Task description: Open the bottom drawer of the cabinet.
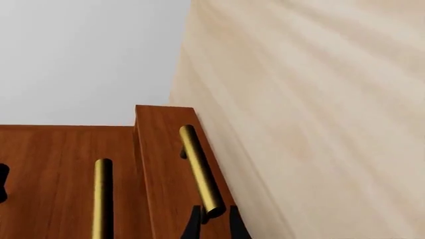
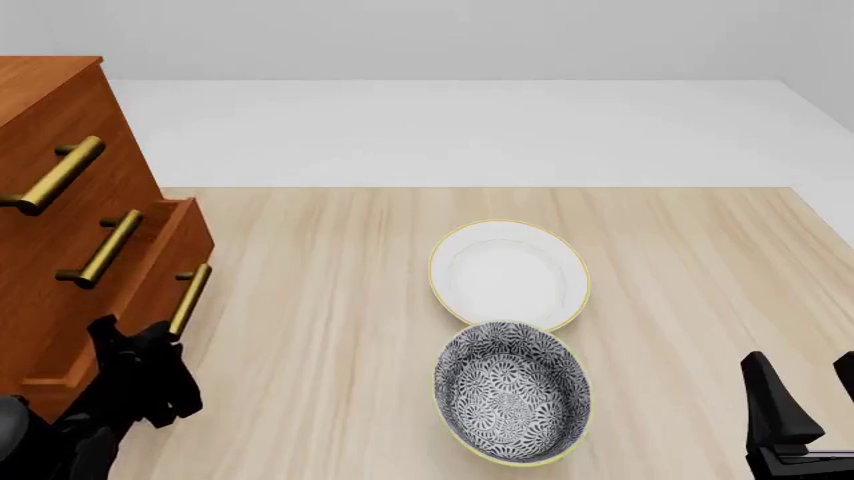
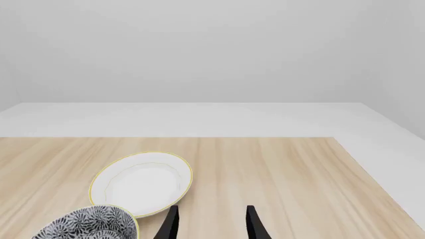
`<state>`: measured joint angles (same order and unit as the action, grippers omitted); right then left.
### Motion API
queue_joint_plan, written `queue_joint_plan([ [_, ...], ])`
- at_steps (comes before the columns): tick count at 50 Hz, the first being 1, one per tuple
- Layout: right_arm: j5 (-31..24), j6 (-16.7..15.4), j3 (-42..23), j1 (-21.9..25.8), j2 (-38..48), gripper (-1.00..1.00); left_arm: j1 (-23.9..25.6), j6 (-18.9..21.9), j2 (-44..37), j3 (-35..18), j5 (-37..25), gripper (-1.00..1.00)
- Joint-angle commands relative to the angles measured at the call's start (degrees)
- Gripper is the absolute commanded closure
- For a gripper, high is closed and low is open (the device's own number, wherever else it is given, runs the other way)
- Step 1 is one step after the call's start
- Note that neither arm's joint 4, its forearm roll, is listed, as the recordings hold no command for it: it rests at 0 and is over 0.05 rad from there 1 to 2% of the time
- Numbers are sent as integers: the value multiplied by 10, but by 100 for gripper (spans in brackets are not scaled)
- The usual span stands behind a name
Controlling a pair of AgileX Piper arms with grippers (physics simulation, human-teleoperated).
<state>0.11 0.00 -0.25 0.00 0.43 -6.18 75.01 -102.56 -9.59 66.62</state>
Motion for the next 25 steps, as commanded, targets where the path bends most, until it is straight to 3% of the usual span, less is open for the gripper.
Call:
queue_joint_plan([
  [1, 0, 0, 0, 0, 0, -100, 14, 6, 12, 9, 15, 100],
  [25, 0, 0, 0, 0, 0, -100, 20, -1, 10, 10, 17, 100],
])
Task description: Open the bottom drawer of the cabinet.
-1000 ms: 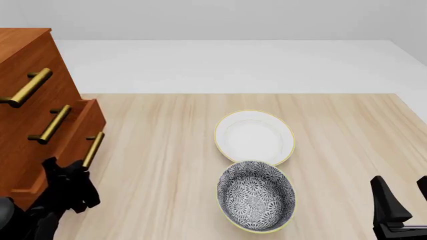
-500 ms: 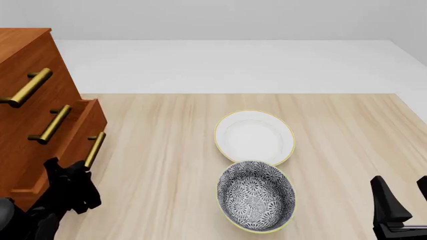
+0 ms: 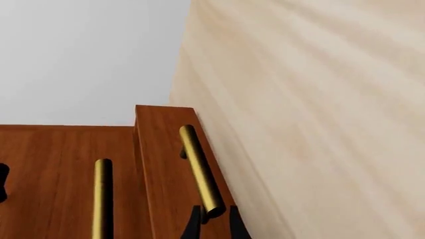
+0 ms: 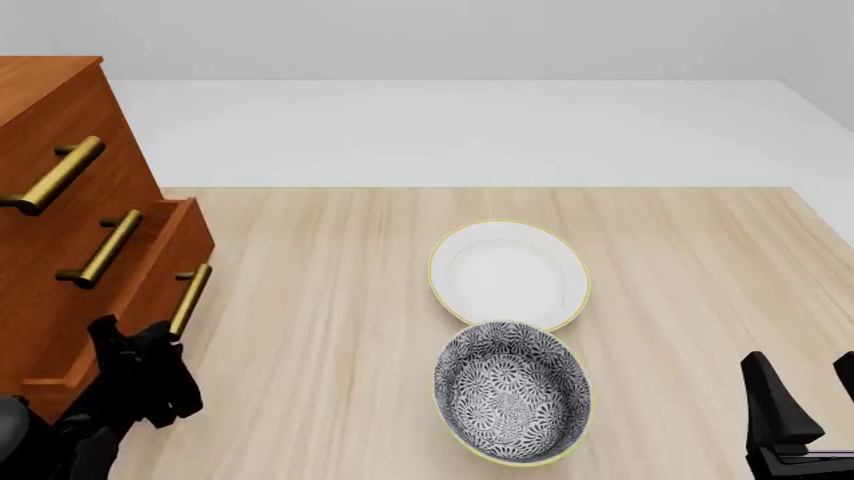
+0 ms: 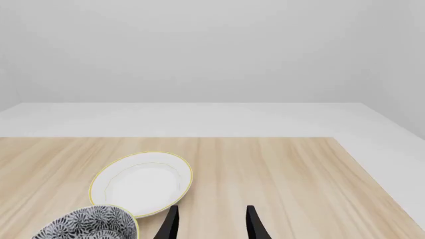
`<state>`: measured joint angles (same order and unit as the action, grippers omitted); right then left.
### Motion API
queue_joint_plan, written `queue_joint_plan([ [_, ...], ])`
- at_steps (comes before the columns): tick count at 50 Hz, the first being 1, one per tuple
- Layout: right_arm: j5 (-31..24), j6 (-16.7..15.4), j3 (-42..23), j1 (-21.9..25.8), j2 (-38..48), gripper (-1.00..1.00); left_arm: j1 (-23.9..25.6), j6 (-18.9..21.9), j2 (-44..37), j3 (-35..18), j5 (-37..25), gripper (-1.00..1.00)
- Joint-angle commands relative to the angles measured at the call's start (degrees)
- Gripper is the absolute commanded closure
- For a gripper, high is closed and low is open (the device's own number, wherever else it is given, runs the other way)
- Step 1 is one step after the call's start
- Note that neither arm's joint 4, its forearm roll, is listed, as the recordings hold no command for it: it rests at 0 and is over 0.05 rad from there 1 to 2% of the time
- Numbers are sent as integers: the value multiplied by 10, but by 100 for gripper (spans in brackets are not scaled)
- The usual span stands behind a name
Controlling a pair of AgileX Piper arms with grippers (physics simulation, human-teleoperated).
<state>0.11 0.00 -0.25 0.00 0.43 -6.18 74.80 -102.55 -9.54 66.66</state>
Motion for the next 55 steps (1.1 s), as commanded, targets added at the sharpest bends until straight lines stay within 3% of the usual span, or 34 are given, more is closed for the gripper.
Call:
queue_joint_plan([
  [1, 0, 0, 0, 0, 0, -100, 20, 1, 11, 10, 15, 100],
  [16, 0, 0, 0, 0, 0, -100, 30, -10, 23, 6, -6, 100],
  [17, 0, 0, 0, 0, 0, -100, 32, -10, 25, 7, -8, -100],
  [28, 0, 0, 0, 0, 0, -100, 41, -11, 75, 17, -46, -100],
  [35, 0, 0, 0, 0, 0, -100, 44, -12, 152, 28, -101, -100],
  [49, 0, 0, 0, 0, 0, -100, 42, -27, 385, 42, -291, -100],
  [55, 0, 0, 0, 0, 0, -100, 40, -73, 499, 22, -408, -100],
])
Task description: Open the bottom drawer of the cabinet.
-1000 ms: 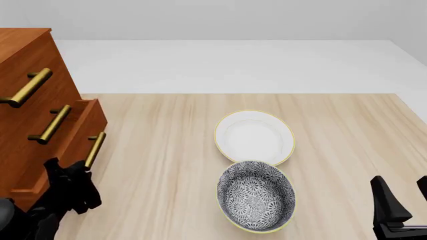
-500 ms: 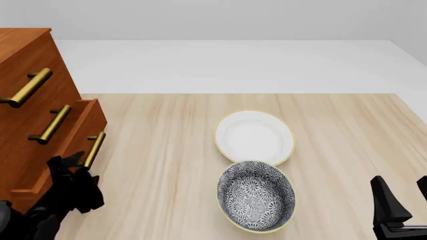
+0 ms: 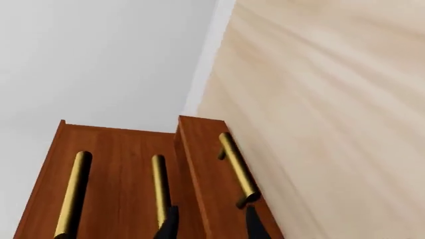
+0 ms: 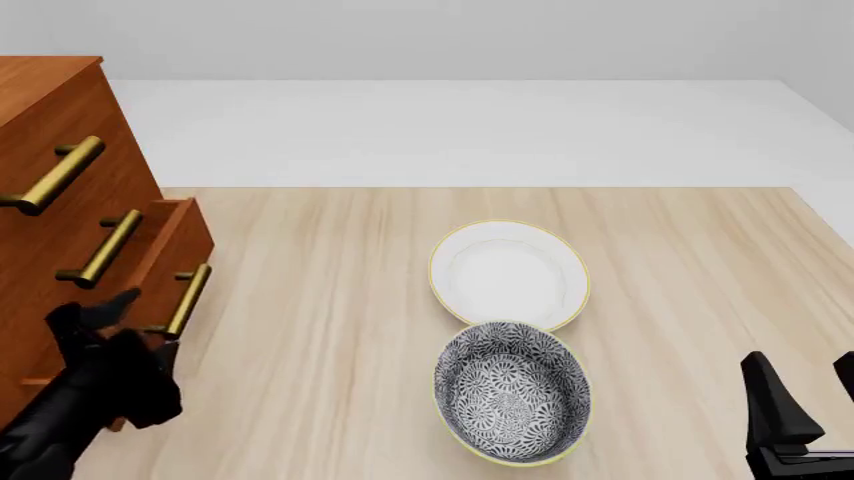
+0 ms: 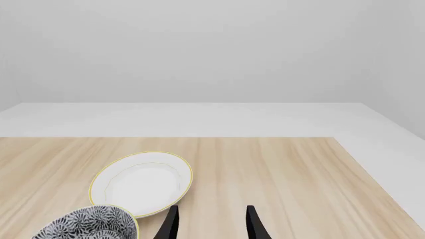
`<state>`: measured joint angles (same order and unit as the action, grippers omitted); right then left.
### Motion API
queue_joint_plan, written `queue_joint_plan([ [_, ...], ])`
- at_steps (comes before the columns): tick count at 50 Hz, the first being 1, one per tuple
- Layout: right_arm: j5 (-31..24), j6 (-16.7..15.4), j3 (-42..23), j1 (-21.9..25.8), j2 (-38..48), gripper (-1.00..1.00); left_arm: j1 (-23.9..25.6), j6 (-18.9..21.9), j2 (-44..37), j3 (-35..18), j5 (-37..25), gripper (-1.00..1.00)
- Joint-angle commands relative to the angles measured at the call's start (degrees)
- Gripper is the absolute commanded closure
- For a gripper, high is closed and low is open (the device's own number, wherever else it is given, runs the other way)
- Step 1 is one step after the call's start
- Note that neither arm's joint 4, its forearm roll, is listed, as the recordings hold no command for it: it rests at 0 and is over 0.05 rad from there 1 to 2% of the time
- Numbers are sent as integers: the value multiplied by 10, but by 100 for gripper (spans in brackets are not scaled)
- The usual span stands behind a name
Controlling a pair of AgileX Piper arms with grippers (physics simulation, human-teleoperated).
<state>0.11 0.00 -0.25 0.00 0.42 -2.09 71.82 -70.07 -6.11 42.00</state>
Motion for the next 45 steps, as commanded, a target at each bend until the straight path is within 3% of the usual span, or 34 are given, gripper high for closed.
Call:
queue_joint_plan([
  [1, 0, 0, 0, 0, 0, -100, 4, -64, 200, -25, -195, -100],
  [4, 0, 0, 0, 0, 0, -100, 14, -84, 242, -37, -250, -100],
  [6, 0, 0, 0, 0, 0, -100, 23, -118, 295, -64, -308, -100],
  [9, 0, 0, 0, 0, 0, -100, 26, -120, 314, -70, -333, -100],
  [11, 0, 0, 0, 0, 0, -100, 24, -172, 340, -110, -384, -100],
  [14, 0, 0, 0, 0, 0, -100, 20, -166, 349, -107, -392, -100],
  [15, 0, 0, 0, 0, 0, -100, 10, -201, 352, -127, -413, -100],
  [18, 0, 0, 0, 0, 0, -100, 10, -219, 360, -130, -433, -100],
  [24, 0, 0, 0, 0, 0, -100, -3, -307, 369, -179, -499, -100],
  [27, 0, 0, 0, 0, 0, -100, -14, -319, 370, -189, -516, -100],
  [29, 0, 0, 0, 0, 0, -100, -18, -352, 367, -207, -541, -100],
  [30, 0, 0, 0, 0, 0, -100, -15, -341, 378, -206, -542, -100],
  [33, 0, 0, 0, 0, 0, -100, -21, -385, 372, -231, -564, -100],
  [39, 0, 0, 0, 0, 0, -100, -23, -417, 367, -250, -580, -100],
  [40, 0, 0, 0, 0, 0, -100, -25, -443, 363, -262, -586, -100],
  [43, 0, 0, 0, 0, 0, -100, -20, -448, 356, -259, -590, -100],
  [45, 0, 0, 0, 0, 0, -100, -19, -475, 349, -268, -598, -100],
])
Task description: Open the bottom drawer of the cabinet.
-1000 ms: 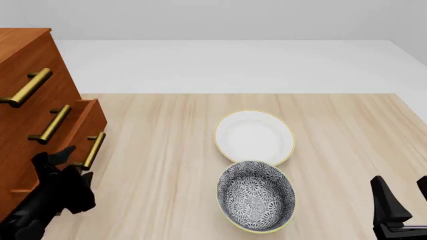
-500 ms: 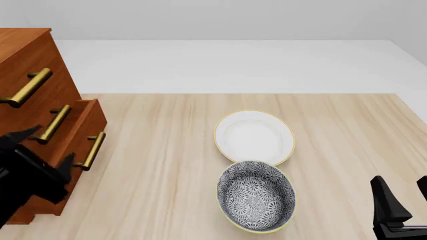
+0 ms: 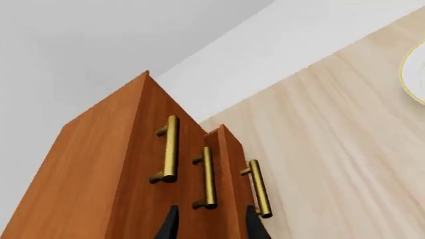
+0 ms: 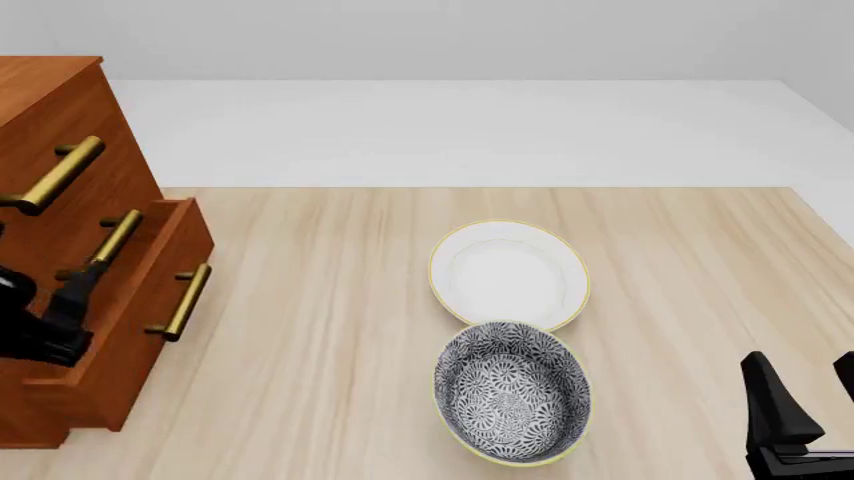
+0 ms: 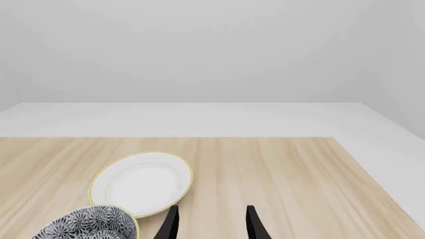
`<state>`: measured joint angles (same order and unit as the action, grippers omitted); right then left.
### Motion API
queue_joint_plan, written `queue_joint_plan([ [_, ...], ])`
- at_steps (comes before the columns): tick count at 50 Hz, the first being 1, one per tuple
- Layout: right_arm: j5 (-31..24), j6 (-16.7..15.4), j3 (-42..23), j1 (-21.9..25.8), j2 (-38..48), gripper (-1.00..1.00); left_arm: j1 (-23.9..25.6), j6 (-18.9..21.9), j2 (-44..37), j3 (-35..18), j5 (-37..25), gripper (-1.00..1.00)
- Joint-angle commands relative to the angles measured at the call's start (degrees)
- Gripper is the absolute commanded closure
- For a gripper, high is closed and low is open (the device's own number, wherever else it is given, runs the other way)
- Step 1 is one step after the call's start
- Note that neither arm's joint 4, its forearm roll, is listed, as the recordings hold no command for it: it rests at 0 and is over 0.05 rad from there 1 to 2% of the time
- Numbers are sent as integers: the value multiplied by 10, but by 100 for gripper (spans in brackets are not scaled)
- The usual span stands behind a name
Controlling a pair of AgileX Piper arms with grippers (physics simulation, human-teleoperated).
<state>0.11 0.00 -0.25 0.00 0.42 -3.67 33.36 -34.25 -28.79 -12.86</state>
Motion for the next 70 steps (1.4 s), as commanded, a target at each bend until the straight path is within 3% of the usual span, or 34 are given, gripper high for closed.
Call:
queue_joint_plan([
  [1, 0, 0, 0, 0, 0, -100, -1, -90, -8, -41, -49, -100],
  [3, 0, 0, 0, 0, 0, -100, -13, -135, -21, -54, -57, -100],
  [4, 0, 0, 0, 0, 0, -100, -7, -119, -15, -45, -54, -100],
  [6, 0, 0, 0, 0, 0, -100, 0, -154, -22, -46, -63, -100],
  [26, 0, 0, 0, 0, 0, -100, -11, -207, -26, -74, -102, -100],
  [27, 0, 0, 0, 0, 0, -100, -16, -227, -29, -77, -104, -100],
  [29, 0, 0, 0, 0, 0, -100, -18, -219, -27, -74, -103, -100],
  [37, 0, 0, 0, 0, 0, -100, -25, -263, -35, -62, -100, -100],
  [70, 0, 0, 0, 0, 0, -100, -46, -283, -89, -18, -53, -100],
])
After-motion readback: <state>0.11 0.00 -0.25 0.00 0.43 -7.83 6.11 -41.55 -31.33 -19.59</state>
